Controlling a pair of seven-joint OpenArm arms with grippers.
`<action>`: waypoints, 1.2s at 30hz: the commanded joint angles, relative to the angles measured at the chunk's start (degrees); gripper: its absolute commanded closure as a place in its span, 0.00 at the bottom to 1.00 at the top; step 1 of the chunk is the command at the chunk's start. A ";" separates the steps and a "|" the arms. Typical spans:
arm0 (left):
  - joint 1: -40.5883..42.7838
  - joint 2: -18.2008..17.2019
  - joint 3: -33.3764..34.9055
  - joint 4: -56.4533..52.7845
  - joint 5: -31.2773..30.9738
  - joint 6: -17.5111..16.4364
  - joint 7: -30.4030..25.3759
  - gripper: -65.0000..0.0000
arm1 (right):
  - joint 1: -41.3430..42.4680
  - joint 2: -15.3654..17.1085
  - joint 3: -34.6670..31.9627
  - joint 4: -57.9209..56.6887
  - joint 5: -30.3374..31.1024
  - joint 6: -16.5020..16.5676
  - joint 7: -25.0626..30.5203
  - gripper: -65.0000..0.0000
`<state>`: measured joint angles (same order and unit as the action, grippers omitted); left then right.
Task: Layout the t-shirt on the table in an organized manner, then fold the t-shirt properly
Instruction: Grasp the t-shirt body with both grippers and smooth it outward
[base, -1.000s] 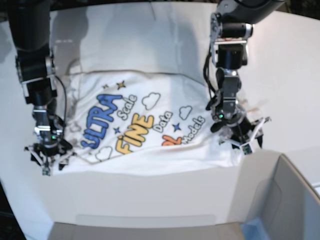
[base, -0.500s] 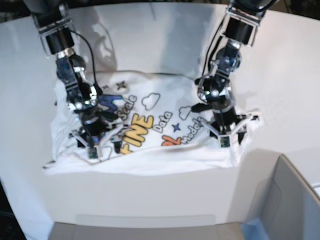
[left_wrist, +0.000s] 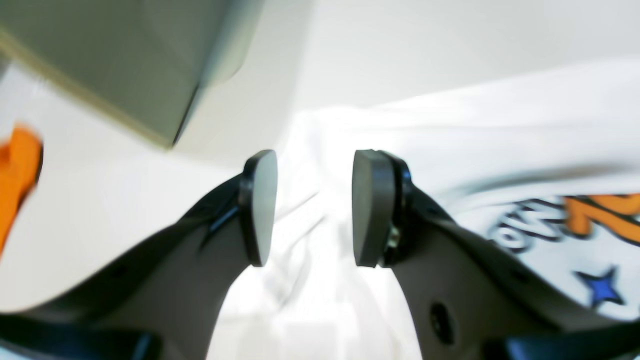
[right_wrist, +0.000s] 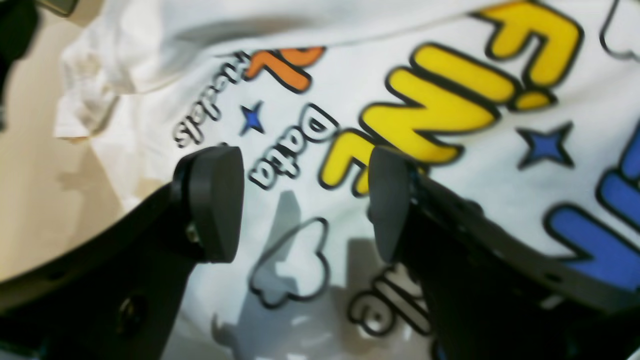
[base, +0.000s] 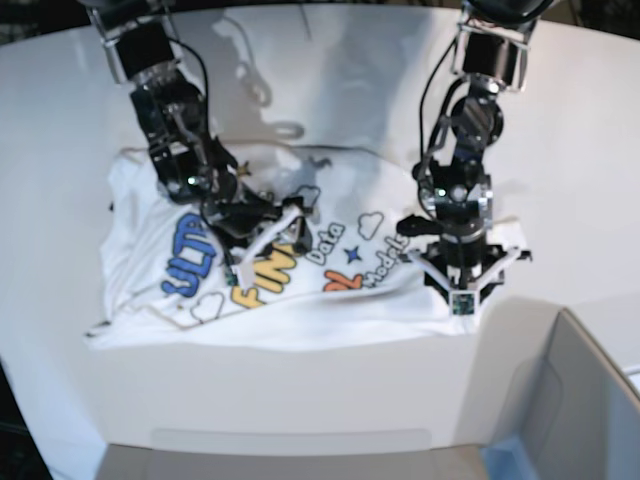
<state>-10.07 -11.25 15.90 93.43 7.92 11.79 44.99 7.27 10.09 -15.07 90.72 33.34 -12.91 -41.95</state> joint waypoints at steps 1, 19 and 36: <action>-0.70 0.48 -0.38 0.51 0.47 -1.46 -0.90 0.61 | 0.86 -0.11 0.08 0.58 1.16 0.55 1.03 0.40; -2.73 -0.75 -14.01 -8.55 -27.84 -9.29 -0.90 0.61 | -1.16 -0.37 -0.09 -4.17 5.29 0.29 1.03 0.40; -2.73 -0.40 -13.57 -9.60 -30.65 -9.37 -1.61 0.61 | -2.04 -0.37 -0.09 -4.08 5.29 0.29 1.03 0.40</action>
<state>-11.46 -11.42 2.24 82.96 -22.57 2.52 44.75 4.73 9.78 -15.18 85.89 38.22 -12.88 -40.64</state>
